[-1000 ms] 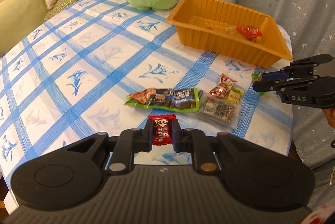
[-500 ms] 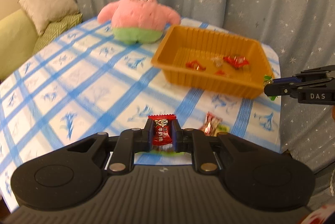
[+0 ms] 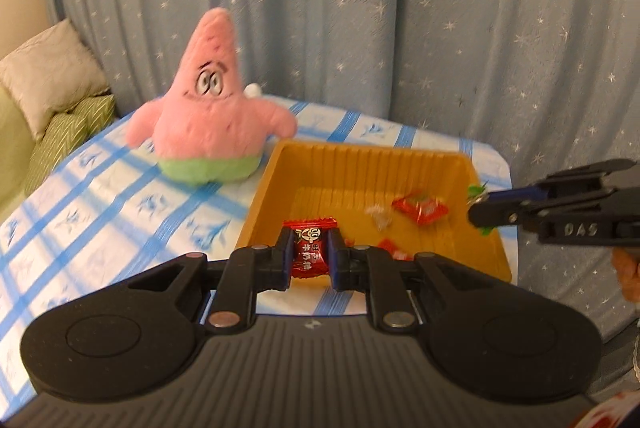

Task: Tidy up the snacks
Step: 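Carry both candies over the orange tray and lower them inside, then open both tools to drop the candies into the tray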

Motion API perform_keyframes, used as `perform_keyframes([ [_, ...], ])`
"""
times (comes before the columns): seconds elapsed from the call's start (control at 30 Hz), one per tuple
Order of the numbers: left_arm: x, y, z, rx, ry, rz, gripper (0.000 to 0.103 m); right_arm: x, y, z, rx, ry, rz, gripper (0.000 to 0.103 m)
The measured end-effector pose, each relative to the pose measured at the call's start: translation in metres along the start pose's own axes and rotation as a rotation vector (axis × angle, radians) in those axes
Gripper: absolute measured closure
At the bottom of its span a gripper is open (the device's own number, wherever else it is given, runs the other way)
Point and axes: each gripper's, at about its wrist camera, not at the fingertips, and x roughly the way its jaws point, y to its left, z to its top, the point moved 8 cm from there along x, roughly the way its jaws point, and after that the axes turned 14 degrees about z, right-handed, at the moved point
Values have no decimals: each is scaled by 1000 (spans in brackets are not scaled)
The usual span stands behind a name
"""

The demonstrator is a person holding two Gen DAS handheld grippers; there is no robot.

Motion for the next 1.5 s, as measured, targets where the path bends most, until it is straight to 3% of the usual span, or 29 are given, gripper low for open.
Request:
perform_keyframes([
  [0.4, 59, -19, 35, 49, 24, -17, 88, 35, -32, 29, 70, -20, -4, 83],
  [0.9, 131, -38, 36, 112, 92, -58, 88, 80, -67, 36, 159, 4, -35, 83],
  [1.5, 166, -46, 40, 115, 114, -72, 87, 93, -84, 37, 214, 5, -70, 83],
])
